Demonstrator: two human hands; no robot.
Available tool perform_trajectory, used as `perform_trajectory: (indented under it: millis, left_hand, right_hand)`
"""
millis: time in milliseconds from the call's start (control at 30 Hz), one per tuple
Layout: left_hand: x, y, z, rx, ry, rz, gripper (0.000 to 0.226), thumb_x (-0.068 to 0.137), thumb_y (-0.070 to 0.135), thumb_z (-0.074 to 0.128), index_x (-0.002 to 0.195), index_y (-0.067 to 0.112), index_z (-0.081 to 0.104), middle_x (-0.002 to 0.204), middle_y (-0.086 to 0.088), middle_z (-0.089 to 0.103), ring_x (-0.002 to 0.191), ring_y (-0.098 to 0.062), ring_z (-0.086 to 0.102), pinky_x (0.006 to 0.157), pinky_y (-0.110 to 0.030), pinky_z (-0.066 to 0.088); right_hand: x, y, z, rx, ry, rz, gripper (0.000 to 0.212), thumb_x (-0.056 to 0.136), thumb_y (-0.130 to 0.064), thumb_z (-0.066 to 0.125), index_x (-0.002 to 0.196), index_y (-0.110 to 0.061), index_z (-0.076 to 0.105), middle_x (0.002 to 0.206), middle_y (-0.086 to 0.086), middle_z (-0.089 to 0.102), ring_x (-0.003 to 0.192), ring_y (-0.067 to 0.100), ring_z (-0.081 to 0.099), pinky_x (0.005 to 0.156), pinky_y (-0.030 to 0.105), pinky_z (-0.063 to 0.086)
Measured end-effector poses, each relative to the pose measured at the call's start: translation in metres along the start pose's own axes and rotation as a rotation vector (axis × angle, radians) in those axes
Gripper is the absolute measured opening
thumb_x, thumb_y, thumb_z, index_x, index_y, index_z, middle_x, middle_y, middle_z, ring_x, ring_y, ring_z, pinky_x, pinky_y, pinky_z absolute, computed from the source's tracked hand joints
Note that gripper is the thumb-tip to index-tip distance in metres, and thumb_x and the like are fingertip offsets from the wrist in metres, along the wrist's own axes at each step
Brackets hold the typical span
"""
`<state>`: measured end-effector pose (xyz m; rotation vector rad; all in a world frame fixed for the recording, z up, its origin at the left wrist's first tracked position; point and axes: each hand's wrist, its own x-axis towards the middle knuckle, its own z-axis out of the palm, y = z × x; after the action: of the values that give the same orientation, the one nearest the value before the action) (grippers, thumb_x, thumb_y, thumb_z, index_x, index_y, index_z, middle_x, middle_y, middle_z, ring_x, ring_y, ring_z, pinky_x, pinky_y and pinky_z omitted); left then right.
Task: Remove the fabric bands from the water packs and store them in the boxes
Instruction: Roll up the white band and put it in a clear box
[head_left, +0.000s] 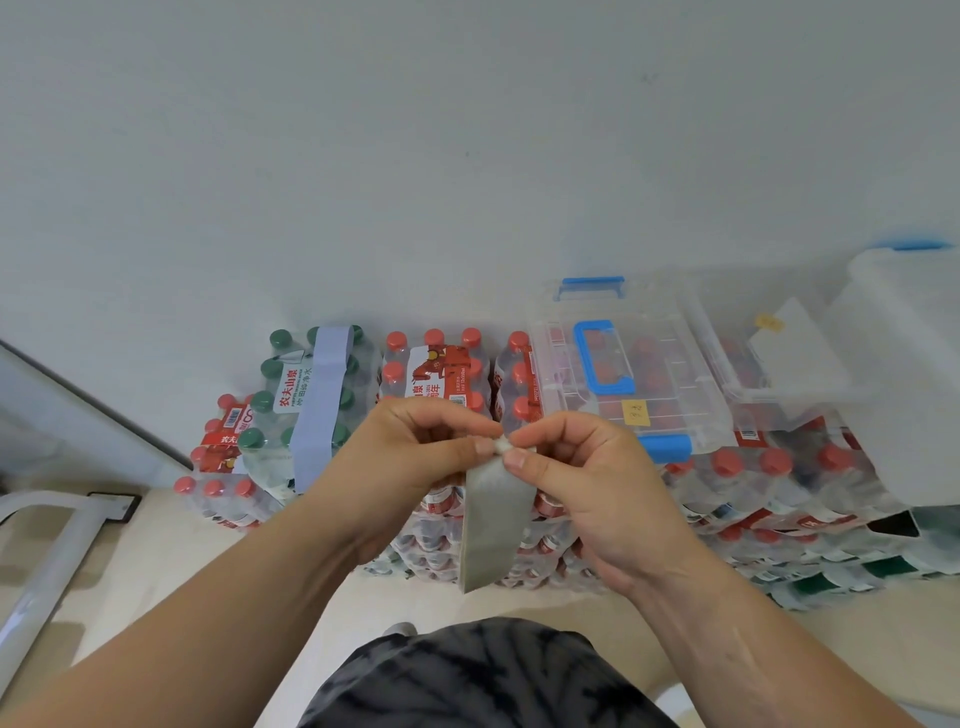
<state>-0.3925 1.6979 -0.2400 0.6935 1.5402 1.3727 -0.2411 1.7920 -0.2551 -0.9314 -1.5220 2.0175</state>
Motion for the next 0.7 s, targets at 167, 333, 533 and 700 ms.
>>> perform_trajectory:
  millis: [167, 333, 533, 700]
  left_hand:
    - [0.003, 0.007, -0.002, 0.098, -0.038, -0.095, 0.019, 0.077, 0.004, 0.077, 0.091, 0.016, 0.08, 0.085, -0.013, 0.076, 0.078, -0.025, 0.073, 0.07, -0.033, 0.059]
    - [0.003, 0.014, 0.0, 0.251, -0.033, -0.01, 0.018, 0.081, 0.001, 0.075, 0.083, 0.017, 0.082, 0.084, -0.009, 0.078, 0.08, -0.025, 0.072, 0.077, -0.037, 0.06]
    - [0.006, 0.003, 0.009, 0.205, 0.136, 0.114, 0.018, 0.079, 0.003, 0.079, 0.082, 0.021, 0.081, 0.082, -0.007, 0.077, 0.084, -0.03, 0.073, 0.079, -0.041, 0.061]
    - [0.007, -0.006, 0.013, 0.237, 0.184, 0.189, 0.017, 0.079, 0.003, 0.079, 0.085, 0.019, 0.081, 0.082, -0.003, 0.077, 0.082, -0.026, 0.072, 0.076, -0.039, 0.061]
  right_hand:
    - [0.001, 0.004, -0.002, -0.036, 0.004, 0.002, 0.018, 0.082, 0.001, 0.078, 0.079, -0.017, 0.075, 0.074, -0.002, 0.074, 0.073, 0.008, 0.067, 0.067, 0.02, 0.056]
    - [0.001, 0.006, -0.001, -0.043, 0.015, 0.008, 0.018, 0.087, -0.003, 0.075, 0.089, -0.021, 0.073, 0.083, 0.01, 0.074, 0.074, 0.013, 0.067, 0.063, 0.02, 0.053]
    - [0.005, 0.008, 0.0, 0.009, 0.112, -0.012, 0.028, 0.083, -0.017, 0.079, 0.108, -0.021, 0.068, 0.087, 0.02, 0.076, 0.082, 0.026, 0.075, 0.078, 0.034, 0.059]
    - [0.006, 0.011, 0.003, 0.044, 0.188, -0.062, 0.015, 0.08, -0.021, 0.079, 0.091, -0.013, 0.073, 0.082, 0.008, 0.078, 0.077, 0.017, 0.072, 0.072, 0.03, 0.06]
